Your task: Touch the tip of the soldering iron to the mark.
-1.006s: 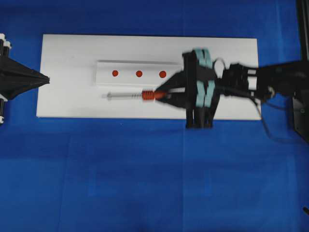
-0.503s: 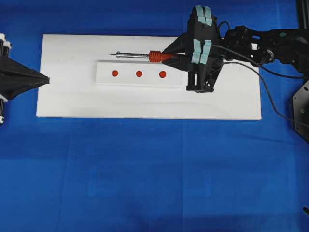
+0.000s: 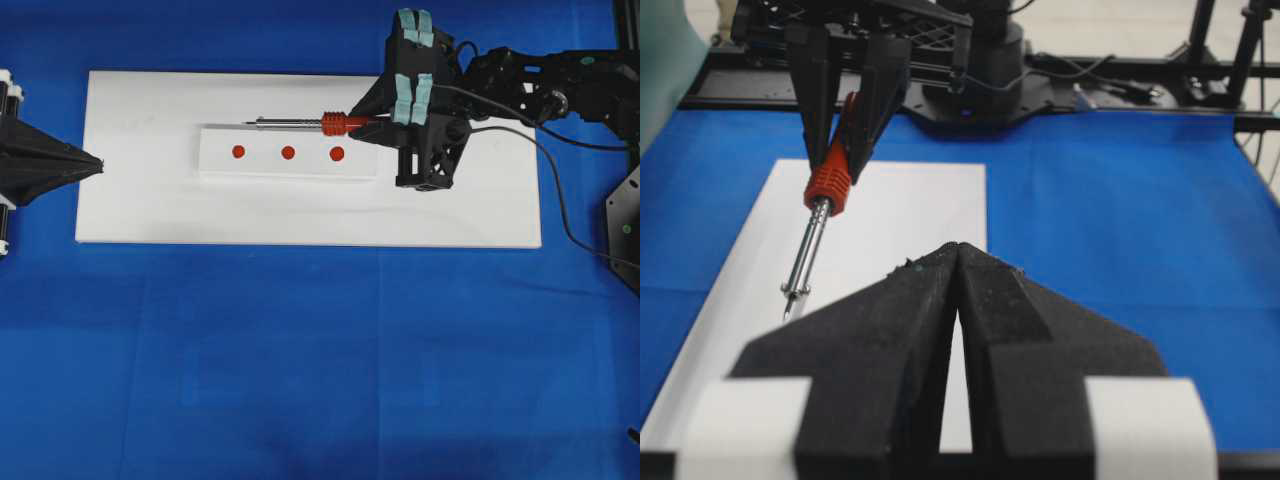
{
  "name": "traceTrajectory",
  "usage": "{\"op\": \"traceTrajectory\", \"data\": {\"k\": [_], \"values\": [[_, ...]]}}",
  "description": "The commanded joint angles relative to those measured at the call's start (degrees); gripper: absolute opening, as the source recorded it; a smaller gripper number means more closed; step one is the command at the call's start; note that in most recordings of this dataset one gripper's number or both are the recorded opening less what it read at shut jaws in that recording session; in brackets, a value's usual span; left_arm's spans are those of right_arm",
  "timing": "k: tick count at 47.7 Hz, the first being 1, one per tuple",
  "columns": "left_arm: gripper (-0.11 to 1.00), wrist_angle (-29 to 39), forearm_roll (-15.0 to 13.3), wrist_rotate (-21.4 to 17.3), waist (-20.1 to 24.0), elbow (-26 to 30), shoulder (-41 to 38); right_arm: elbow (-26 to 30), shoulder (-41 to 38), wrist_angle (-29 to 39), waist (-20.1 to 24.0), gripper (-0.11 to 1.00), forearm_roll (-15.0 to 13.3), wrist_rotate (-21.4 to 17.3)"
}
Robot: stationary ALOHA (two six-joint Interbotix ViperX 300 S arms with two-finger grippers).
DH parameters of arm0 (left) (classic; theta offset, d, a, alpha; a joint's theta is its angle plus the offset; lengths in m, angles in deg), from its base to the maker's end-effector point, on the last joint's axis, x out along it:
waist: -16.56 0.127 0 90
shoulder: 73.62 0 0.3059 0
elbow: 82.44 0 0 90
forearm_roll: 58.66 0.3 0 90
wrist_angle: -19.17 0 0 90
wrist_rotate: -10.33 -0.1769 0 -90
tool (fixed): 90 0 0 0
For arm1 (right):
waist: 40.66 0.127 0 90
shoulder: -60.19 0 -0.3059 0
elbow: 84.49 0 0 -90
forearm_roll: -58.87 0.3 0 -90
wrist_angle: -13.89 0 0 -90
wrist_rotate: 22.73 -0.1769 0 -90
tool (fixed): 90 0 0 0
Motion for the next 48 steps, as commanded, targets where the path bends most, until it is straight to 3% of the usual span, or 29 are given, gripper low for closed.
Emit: {"op": "traceTrajectory", "data": {"k": [1, 12, 48], "values": [[0.00, -0.6, 0.1, -0.1, 0.0, 0.7, -0.5, 1.6, 1.2, 0.9, -1.1, 0.06, -0.3, 0.1], [0.00, -0.6, 0.1, -0.1, 0.1, 0.8, -0.5, 1.6, 1.2, 2.9, -1.7, 0.06, -1.8, 0.1], [0.00, -0.6, 0.1, -0.1, 0.1, 0.7, -0.5, 1.7, 1.1, 3.2, -1.7, 0.06, -1.8, 0.0]]}}
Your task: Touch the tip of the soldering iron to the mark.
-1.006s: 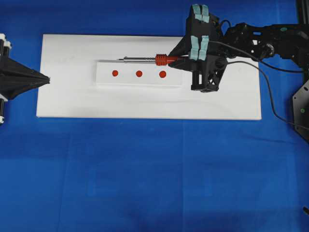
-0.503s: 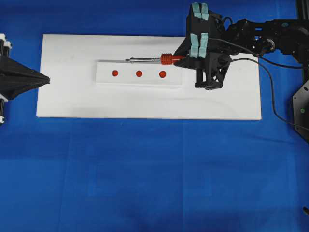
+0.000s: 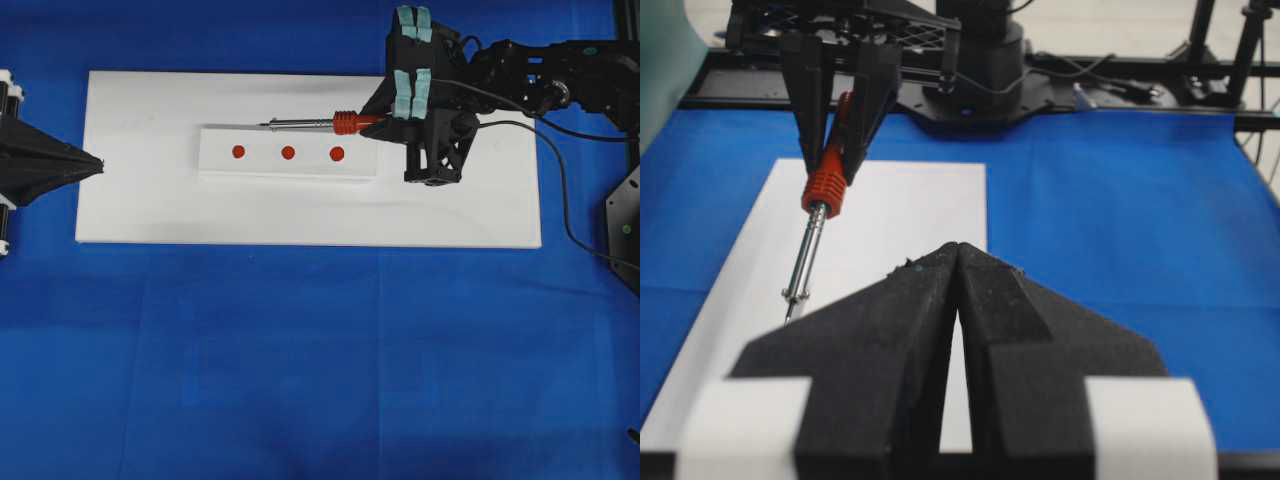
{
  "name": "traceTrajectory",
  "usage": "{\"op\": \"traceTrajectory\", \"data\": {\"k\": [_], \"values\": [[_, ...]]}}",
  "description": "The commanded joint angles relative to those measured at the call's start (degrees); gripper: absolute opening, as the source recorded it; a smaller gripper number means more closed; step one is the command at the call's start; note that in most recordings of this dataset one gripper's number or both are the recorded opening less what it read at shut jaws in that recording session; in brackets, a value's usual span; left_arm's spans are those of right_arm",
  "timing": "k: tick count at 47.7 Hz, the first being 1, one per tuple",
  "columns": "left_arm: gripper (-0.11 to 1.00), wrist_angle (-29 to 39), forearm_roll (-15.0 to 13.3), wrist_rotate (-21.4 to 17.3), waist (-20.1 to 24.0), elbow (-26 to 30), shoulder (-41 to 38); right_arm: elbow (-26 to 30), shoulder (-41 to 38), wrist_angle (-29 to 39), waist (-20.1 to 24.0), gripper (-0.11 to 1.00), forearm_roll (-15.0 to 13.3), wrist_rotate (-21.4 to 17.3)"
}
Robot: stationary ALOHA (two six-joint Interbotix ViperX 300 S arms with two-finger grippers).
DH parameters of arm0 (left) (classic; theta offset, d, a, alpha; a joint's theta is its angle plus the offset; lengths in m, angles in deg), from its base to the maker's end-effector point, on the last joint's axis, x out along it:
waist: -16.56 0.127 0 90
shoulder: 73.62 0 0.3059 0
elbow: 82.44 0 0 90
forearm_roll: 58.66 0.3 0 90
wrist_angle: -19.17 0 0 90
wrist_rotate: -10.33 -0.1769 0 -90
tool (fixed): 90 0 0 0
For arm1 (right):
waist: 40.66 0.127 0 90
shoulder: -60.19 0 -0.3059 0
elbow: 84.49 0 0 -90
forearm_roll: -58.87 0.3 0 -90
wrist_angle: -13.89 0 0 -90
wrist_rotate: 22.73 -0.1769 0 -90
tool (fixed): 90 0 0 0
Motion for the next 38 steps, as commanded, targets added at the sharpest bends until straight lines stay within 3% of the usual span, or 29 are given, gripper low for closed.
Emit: {"op": "traceTrajectory", "data": {"k": [1, 13, 38], "values": [[0.00, -0.5, 0.1, -0.1, 0.0, 0.8, -0.4, 1.7, 1.1, -0.4, -0.1, 0.06, 0.0, 0.0], [0.00, -0.6, 0.1, -0.1, 0.0, 0.8, -0.4, 1.8, -0.4, -0.4, -0.1, 0.06, 0.0, 0.0], [0.00, -0.6, 0.1, -0.1, 0.1, 0.7, -0.4, 5.4, -11.1, -3.1, 1.3, 0.06, -0.1, 0.2]]}}
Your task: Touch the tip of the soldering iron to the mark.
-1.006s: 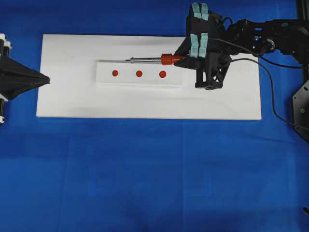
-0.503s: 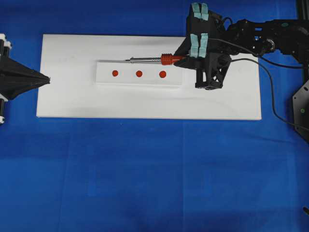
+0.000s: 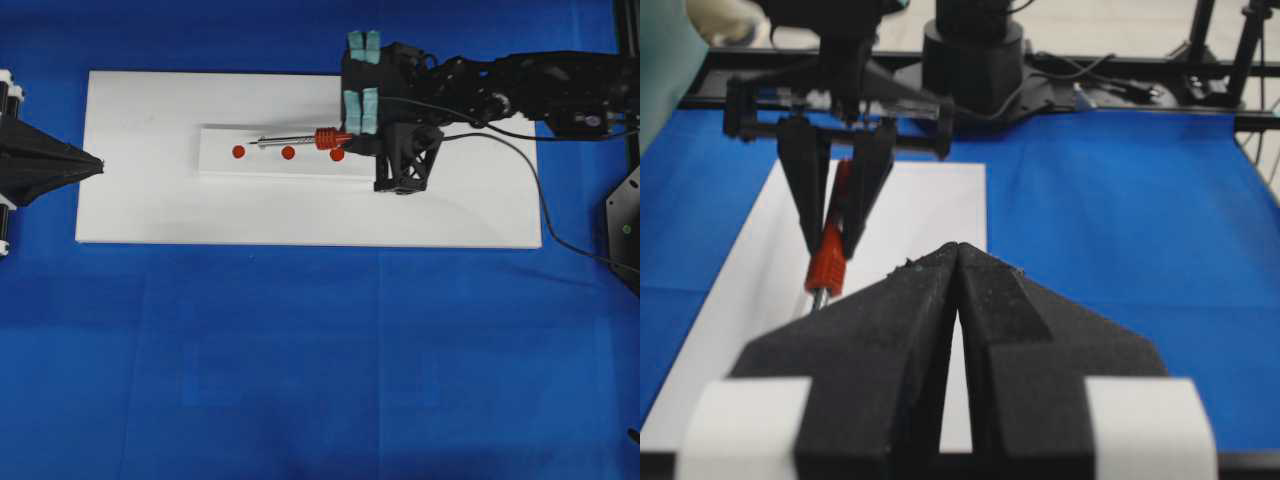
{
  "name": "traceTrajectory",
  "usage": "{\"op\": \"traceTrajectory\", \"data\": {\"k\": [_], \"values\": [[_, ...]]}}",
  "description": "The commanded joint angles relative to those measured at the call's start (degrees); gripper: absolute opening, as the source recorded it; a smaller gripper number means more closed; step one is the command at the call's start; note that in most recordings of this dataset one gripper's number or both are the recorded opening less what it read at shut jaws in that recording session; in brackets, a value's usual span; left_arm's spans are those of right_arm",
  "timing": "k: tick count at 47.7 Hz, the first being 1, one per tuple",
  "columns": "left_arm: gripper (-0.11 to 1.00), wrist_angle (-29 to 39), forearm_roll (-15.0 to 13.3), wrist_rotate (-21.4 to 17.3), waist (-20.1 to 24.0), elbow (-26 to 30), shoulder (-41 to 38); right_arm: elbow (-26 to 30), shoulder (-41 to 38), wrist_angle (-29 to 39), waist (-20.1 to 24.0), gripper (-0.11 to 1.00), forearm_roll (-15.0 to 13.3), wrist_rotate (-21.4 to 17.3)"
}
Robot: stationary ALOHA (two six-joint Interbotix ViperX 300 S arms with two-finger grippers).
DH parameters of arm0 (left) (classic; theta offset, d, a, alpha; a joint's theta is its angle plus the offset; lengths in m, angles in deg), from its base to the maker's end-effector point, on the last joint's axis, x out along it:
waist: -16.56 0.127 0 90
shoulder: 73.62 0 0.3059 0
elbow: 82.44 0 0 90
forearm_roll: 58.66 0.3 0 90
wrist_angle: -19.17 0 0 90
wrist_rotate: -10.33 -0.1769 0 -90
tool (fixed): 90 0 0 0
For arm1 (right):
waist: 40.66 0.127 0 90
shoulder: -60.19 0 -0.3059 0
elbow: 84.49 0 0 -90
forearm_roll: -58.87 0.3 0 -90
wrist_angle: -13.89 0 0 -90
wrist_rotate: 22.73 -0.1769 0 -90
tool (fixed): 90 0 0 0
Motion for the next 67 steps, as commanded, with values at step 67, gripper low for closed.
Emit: {"op": "traceTrajectory", "data": {"k": [67], "values": [[0.00, -0.5, 0.0, -0.6, 0.1, 0.7, -0.4, 2.2, -3.4, -1.8, 1.1, 0.06, 0.0, -0.3]]}}
